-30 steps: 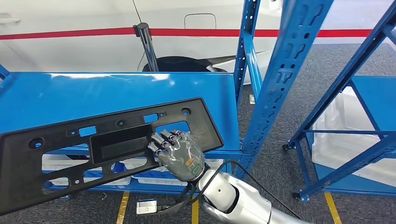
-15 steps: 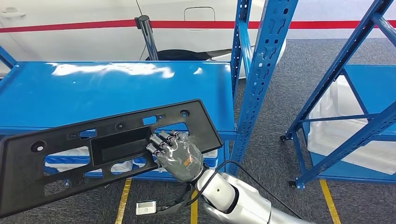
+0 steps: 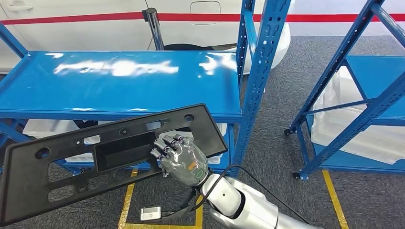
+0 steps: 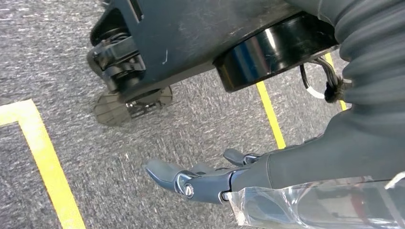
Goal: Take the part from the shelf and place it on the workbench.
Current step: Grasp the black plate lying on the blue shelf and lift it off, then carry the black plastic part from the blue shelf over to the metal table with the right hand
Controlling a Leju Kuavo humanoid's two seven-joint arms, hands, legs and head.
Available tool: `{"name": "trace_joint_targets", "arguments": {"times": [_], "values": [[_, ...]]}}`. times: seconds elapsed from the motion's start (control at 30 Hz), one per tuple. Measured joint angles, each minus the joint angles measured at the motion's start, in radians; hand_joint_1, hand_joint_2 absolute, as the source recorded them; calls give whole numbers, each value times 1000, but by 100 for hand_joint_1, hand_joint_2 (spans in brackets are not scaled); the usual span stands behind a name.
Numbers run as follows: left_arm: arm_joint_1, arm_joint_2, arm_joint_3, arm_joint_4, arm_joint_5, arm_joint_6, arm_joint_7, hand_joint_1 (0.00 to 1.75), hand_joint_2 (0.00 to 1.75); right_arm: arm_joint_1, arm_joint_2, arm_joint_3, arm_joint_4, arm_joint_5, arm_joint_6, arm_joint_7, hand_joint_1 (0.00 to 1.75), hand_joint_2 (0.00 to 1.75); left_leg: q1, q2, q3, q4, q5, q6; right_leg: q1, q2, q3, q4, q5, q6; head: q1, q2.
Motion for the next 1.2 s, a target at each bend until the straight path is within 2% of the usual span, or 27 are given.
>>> {"name": "trace_joint_targets", "arguments": {"times": [0.07, 0.1, 0.13, 0.17, 0.23, 0.27, 0.3, 0.33, 0.37, 0.4, 0.47, 0.5, 0.57, 0.6, 0.63, 0.67, 0.73, 0.77, 0.8, 0.83, 0.9, 0.97, 1.0, 1.07, 1.1, 1.13, 1.2], "values": [[2, 0, 0, 0, 2, 1, 0, 0, 175, -1, 0, 0, -2, -4, 4, 0, 175, 175, 3, 0, -13, 6, 11, -11, 1, 0, -8, -11, 1, -16, 0, 0], [4, 0, 0, 0, 2, 1, -1, 0, 175, -1, -1, 0, -2, -6, 6, 0, 175, 175, 6, 0, -21, 17, -4, -17, 1, -2, -16, -10, 9, -24, 0, 0], [6, 0, 0, 0, 2, 1, -1, 0, 175, -2, -2, 0, -2, -8, 8, 1, 175, 175, 9, 0, -33, 46, -36, -22, 0, -3, -26, -11, 19, -32, 0, 0], [7, 0, 0, 0, 2, 1, -1, 0, 175, -2, -3, 0, -2, -9, 11, 1, 175, 175, 13, -1, -49, 95, -85, -29, -1, -5, -37, -11, 30, -38, 0, 0], [7, 0, 0, 0, 2, 1, -1, 0, 175, -3, -3, 1, -2, -14, 13, 0, 175, 175, 16, -1, -84, 233, -176, -39, 0, -5, -62, -10, 50, -43, 0, 0], [7, 0, 0, 0, 2, 1, -1, 0, 175, -2, -3, 1, -2, -17, 14, 0, 175, 175, 17, -1, -91, 288, -193, -42, 0, -5, -75, -10, 60, -43, 0, 0], [7, 0, 0, 0, 1, 1, -1, 0, 175, -2, -3, 2, -2, -20, 14, 0, 175, 175, 17, -1, -85, 314, -186, -42, 0, -6, -87, -10, 70, -42, 0, 0], [7, 0, 0, 0, 1, 1, -1, 0, 175, -2, -3, 4, -2, -21, 15, -1, 175, 175, 17, -1, -62, 302, -163, -41, 1, -5, -99, -10, 79, -41, 0, 0], [6, 0, 0, 0, 1, 1, -1, 0, 175, -3, -3, 5, -3, -22, 16, -1, 175, 175, 17, -1, -22, 253, -135, -37, 1, -5, -110, -9, 88, -39, 0, 0], [4, 1, 0, 0, 1, 1, -1, 0, 175, -3, -2, 5, -3, -23, 16, -2, 175, 175, 15, -2, 31, 181, -115, -31, 1, -4, -119, -9, 97, -36, 0, 0], [-1, 1, 0, 0, 0, 2, -1, 0, 175, -7, -2, 5, -3, -26, 17, -2, 175, 175, 8, -3, 126, 32, -111, -17, 2, -4, -131, -10, 113, -27, 0, 0], [-2, 1, 0, 0, -1, 2, -1, 0, 175, -9, -2, 5, -3, -27, 16, -2, 175, 175, 4, -4, 149, -10, -116, -11, 2, -5, -135, -12, 122, -22, 0, 0], [-1, 1, 0, 0, -1, 2, 0, 0, 175, -11, -1, 5, -3, -29, 16, -2, 175, 175, 1, -3, 149, -35, -108, 1, 0, -6, -143, -16, 138, -8, 0, 0], [0, 1, 0, 0, -1, 2, 0, 0, 175, -11, -1, 5, -3, -29, 16, -2, 175, 175, 2, -2, 142, -39, -97, 7, 0, -5, -149, -10, 130, -2, 0, 0], [0, 0, 0, 0, -2, 2, 0, 0, 175, -11, -2, 5, -3, -30, 16, -2, 175, 175, 4, 0, 134, -43, -86, 15, 0, -5, -160, 11, 104, 2, 0, 0], [0, 0, 0, 0, -2, 2, 0, 0, 175, -11, -4, 6, -3, -31, 16, -2, 175, 175, 6, 2, 123, -46, -73, 21, 1, -4, -176, 53, 60, 3, 0, 0], [-1, 0, 0, 0, -1, 2, 0, 0, 175, -9, -5, 6, -3, -37, 16, -4, 175, 175, 2, 3, 96, -43, -52, 28, 1, -4, -213, 184, -39, 5, 1, 0], [-1, 0, 0, 0, -1, 2, 0, 0, 175, -8, -6, 7, -3, -41, 16, -6, 175, 175, 0, 4, 81, -41, -41, 29, 1, -4, -224, 246, -63, 6, 1, 0], [0, 0, 0, 0, 0, 2, 0, 0, 175, -8, -6, 7, -3, -46, 16, -7, 175, 175, 0, 5, 66, -38, -30, 29, 1, -4, -223, 284, -60, 7, 1, 0], [0, 0, 0, 0, 1, 2, 0, 0, 175, -8, -6, 8, -3, -51, 16, -9, 175, 175, 0, 5, 50, -35, -21, 27, 1, -4, -206, 289, -37, 7, 1, 0], [0, 0, 0, 0, 2, 3, 0, 0, 175, -9, -6, 8, -3, -60, 16, -14, 175, 175, 2, 6, 23, -23, -7, 22, 0, -4, -127, 197, 20, 5, 1, 0], [0, 0, 0, 0, 3, 5, -1, 0, 175, -14, -3, 8, -3, -69, 16, -20, 175, 175, 1, 5, 1, -7, 4, 12, 4, -4, -33, 55, 21, -1, 1, 0], [-1, 0, 0, 0, 3, 6, -1, 0, 175, -16, -1, 8, -3, -73, 16, -21, 175, 175, 0, 5, -7, -2, 11, 7, 6, -3, -8, 9, 11, -5, 1, 0], [1, 0, 0, 0, 3, 6, -2, 0, 175, -18, 2, 8, -3, -80, 16, -22, 175, 175, 0, 5, -16, 0, 26, -5, 8, -3, -6, -15, 8, -16, 0, 0], [2, 0, 0, 0, 4, 6, -2, 0, 175, -20, 2, 9, -3, -83, 16, -22, 175, 175, 3, 5, -22, 5, 21, -11, 7, -5, -13, -14, 16, -23, 0, 0], [4, 0, 0, 0, 4, 6, -1, 0, 175, -21, 3, 9, -3, -84, 16, -22, 175, 175, 5, 4, -31, 24, -4, -17, 5, -6, -22, -14, 26, -31, 0, 0], [5, 0, 0, 0, 4, 6, 0, 0, 175, -23, 4, 9, -3, -86, 16, -23, 175, 175, 11, 3, -61, 123, -103, -31, 3, -9, -47, -14, 49, -42, 0, 0]]}}
